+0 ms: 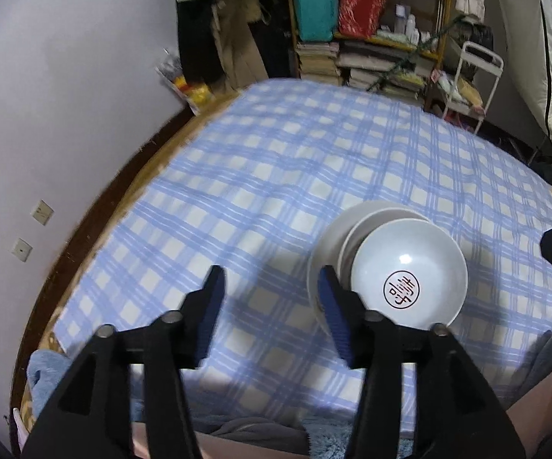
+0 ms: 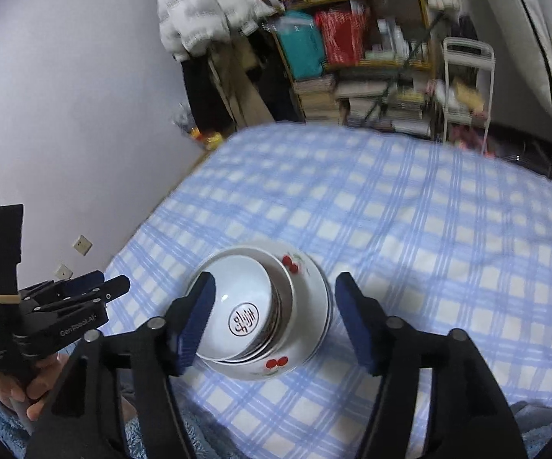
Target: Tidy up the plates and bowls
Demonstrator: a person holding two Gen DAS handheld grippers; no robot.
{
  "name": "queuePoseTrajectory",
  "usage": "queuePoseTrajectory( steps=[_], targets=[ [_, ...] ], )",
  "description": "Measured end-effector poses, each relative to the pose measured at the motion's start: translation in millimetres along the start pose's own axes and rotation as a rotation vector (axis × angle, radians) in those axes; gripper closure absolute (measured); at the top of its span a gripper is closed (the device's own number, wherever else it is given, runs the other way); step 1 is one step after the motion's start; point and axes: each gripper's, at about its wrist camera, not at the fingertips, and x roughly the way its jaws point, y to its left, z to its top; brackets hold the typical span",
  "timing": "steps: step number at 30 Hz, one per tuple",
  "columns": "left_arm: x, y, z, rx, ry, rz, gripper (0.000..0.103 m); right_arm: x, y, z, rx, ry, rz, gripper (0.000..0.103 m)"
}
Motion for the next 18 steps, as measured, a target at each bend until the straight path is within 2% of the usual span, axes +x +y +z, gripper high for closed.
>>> queuePoseTrajectory(
  steps=[1, 4, 8, 12, 15, 18],
  targets=[
    [-7.6, 1.8, -2.7, -0.003, -0.025, 0.002, 0.038, -5.3, 1.7, -0.3, -0.012, -0.016, -0.005, 0.026],
    [-28.7, 3.2, -11.8, 0.004, -0.106, 0.01, 0.023, -25.1, 6.9, -4.4, -0.039, -0.085, -0.021, 0.017],
    [-54.9, -2.7, -27.1, 0.045, -0.22, 0.035, 0.018, -43.8, 9.1, -12.0, -0.056, -0.148, -0.031, 0.002],
    [-70.6, -8.5, -40.3, 0.059, -0.292, 0.027, 0.015, -59.5, 11.9, -24.6, -0.098, -0.217, -0.063, 0.0],
    [-79.3, -9.4, -52.3, 0.039, -0.343, -0.008, 0.014, -63.3, 11.7, -33.9, -0.112, -0.247, -0.089, 0.0],
    [-85.5, -13.3, -65.5, 0.066, -0.403, -0.002, 0.014, -65.3, 9.8, -40.6, -0.119, -0.26, -0.107, 0.0]
  ],
)
